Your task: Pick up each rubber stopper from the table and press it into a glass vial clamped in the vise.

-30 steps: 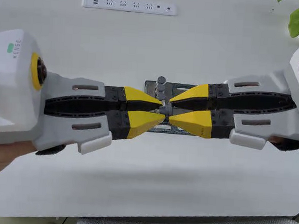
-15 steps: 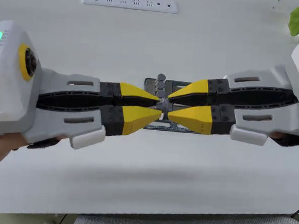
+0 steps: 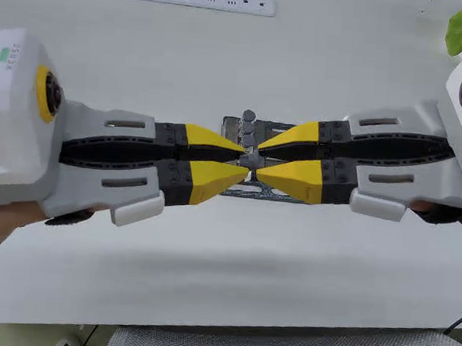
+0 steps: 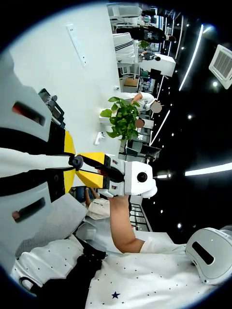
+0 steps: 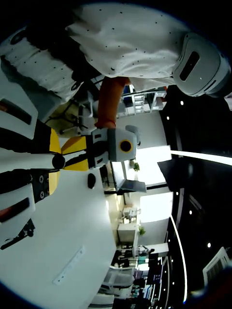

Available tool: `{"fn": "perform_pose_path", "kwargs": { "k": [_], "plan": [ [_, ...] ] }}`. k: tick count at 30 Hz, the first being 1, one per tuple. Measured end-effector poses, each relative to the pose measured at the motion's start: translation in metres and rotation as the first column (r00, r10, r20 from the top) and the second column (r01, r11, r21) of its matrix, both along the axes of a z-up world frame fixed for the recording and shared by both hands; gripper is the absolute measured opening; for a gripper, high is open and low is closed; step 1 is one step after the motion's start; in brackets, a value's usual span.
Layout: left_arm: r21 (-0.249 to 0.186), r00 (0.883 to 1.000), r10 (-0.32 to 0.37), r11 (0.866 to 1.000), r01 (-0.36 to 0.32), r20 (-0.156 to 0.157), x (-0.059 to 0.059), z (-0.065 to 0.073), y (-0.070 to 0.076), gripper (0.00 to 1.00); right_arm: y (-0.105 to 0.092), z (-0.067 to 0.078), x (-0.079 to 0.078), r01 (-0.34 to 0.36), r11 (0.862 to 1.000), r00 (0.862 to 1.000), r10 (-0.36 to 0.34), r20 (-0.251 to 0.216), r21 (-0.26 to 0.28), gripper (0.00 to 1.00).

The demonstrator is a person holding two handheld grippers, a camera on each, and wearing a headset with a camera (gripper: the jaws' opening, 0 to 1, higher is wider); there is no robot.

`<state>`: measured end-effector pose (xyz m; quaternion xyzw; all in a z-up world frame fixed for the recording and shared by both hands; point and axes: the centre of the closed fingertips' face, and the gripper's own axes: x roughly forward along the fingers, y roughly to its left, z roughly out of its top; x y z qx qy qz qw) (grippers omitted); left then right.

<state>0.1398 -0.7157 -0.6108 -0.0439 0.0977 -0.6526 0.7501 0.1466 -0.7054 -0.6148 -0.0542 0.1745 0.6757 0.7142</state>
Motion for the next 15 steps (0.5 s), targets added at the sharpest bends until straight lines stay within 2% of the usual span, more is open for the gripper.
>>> {"fn": "perform_pose_path", "kwargs": {
  "k": [10,15],
  "plan": [
    [-0.001,0.999,0.045,0.999,-0.045,-0.001,0.007,-0.005,0.009,0.13,-0.003,-0.005,0.012,0.028,0.998,1.0,-0.029,-0.007,-0.05,0.06],
    [0.023,0.997,0.08,0.997,-0.08,0.01,0.014,-0.013,0.017,0.2,-0.008,-0.012,0.024,0.061,0.993,0.998,-0.062,-0.007,-0.1,0.06]
  ]
}}
